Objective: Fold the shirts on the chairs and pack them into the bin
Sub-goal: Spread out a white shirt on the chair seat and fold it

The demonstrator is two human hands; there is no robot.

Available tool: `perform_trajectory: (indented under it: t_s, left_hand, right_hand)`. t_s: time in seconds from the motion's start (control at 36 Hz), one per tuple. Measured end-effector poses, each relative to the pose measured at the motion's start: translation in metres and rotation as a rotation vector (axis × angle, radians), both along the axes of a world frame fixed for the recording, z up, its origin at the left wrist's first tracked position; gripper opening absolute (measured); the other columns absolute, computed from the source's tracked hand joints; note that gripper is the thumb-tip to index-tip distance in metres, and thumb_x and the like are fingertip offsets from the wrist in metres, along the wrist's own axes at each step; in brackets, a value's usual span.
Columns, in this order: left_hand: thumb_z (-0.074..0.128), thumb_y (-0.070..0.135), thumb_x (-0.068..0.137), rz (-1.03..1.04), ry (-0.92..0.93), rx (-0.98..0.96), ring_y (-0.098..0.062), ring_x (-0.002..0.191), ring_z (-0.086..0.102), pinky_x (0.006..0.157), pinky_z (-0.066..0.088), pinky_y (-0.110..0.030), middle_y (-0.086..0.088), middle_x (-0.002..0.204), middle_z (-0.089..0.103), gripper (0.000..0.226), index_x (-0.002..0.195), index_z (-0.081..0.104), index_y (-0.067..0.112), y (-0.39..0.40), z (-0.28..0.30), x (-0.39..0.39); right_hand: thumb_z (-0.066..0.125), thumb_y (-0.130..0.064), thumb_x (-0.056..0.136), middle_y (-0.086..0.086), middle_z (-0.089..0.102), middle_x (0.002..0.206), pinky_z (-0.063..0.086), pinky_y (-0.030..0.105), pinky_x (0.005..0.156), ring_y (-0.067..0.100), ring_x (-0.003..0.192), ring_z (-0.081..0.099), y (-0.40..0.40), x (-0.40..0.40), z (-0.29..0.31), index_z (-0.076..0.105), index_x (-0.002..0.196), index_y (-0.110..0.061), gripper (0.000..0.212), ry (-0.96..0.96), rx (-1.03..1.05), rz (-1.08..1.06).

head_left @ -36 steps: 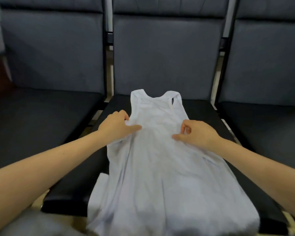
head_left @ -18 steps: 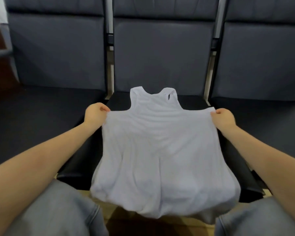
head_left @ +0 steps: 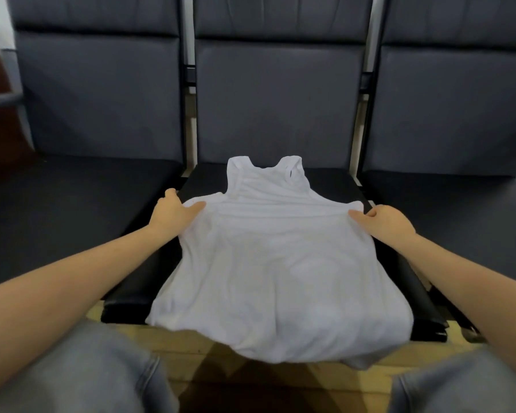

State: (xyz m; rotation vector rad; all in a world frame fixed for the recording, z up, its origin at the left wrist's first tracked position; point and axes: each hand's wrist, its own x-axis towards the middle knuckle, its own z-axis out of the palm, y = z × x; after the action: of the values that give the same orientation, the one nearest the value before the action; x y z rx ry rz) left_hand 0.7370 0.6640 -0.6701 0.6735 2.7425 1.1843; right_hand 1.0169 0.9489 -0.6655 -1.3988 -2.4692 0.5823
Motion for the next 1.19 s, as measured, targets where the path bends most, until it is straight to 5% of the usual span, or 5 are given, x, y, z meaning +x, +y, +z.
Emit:
perform_trajectory:
  t_s: [0.36, 0.64, 0.83, 1.03, 1.19]
  left_hand:
    - [0.069, 0.026, 0.087, -0.21, -0.336, -0.031, -0.013, 0.083, 0.06, 0.064, 0.044, -0.023, 0.003, 0.09, 0.063, 0.016, 0.09, 0.066, 0.011, -0.054, 0.013, 0.088]
    - [0.053, 0.016, 0.095, -0.245, -0.682, 0.598, -0.011, 0.066, 0.048, 0.066, 0.042, -0.026, 0.003, 0.066, 0.05, 0.029, 0.066, 0.048, 0.018, -0.078, 0.048, 0.107]
    - [0.043, 0.023, 0.098, -0.251, -0.128, -0.554, -0.022, 0.075, 0.052, 0.064, 0.038, -0.029, -0.014, 0.092, 0.063, 0.031, 0.086, 0.063, 0.002, -0.113, 0.034, 0.096]
    - [0.043, 0.015, 0.086, -0.379, -0.31, -0.527, -0.017, 0.039, 0.024, 0.04, 0.022, -0.023, -0.004, 0.043, 0.033, 0.027, 0.06, 0.038, 0.012, -0.12, 0.04, 0.108]
    - [0.045, 0.016, 0.087, -0.338, -0.437, -0.044, -0.028, 0.073, 0.065, 0.071, 0.052, -0.03, -0.016, 0.081, 0.066, 0.022, 0.086, 0.063, 0.003, -0.109, 0.035, 0.107]
  right_hand:
    - [0.069, -0.027, 0.089, 0.002, 0.068, 0.095, 0.048, 0.027, 0.072, 0.017, 0.088, 0.064, -0.085, 0.061, 0.014, 0.069, 0.098, -0.005, 0.024, 0.14, -0.458, 0.201]
    - [0.056, -0.023, 0.098, 0.007, 0.068, 0.106, 0.05, 0.036, 0.087, 0.023, 0.097, 0.064, -0.107, 0.079, 0.033, 0.063, 0.112, -0.006, 0.022, 0.602, -0.818, -0.028]
    - [0.066, -0.02, 0.092, 0.01, 0.064, 0.096, 0.047, 0.039, 0.085, 0.023, 0.084, 0.06, -0.102, 0.096, 0.035, 0.061, 0.107, -0.007, 0.02, 0.32, -0.615, -0.075]
    - [0.063, -0.025, 0.094, 0.003, 0.058, 0.09, 0.04, 0.031, 0.074, 0.016, 0.077, 0.053, -0.11, 0.092, 0.028, 0.058, 0.101, -0.007, 0.02, 0.155, -0.467, 0.019]
    - [0.06, -0.024, 0.095, 0.01, 0.064, 0.109, 0.045, 0.038, 0.088, 0.024, 0.092, 0.06, -0.113, 0.088, 0.028, 0.061, 0.109, -0.008, 0.022, 0.279, -0.533, 0.044]
